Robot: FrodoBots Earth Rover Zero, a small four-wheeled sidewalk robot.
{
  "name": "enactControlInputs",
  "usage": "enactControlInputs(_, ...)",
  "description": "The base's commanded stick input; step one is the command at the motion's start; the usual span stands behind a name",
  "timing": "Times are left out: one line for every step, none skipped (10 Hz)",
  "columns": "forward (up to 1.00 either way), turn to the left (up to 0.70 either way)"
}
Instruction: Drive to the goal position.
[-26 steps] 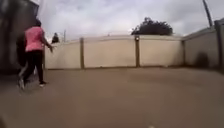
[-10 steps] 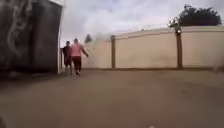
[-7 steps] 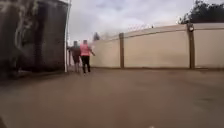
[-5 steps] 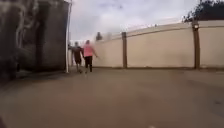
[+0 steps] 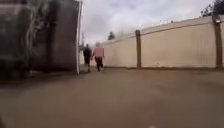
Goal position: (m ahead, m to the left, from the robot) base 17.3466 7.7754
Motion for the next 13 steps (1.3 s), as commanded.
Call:
enactControlInputs(0.70,-0.29)
enactControlInputs(0.70,0.00)
enactControlInputs(0.70,0.00)
enactControlInputs(0.70,0.00)
enactControlInputs(0.70,0.00)
enactControlInputs(0.70,0.00)
enactControlInputs(0.70,0.02)
enactControlInputs(0.70,0.08)
enactControlInputs(0.70,-0.35)
enactControlInputs(0.70,-0.20)
enactControlInputs(0.70,0.13)
enactControlInputs(0.70,0.08)
enactControlInputs(0.70,0.00)
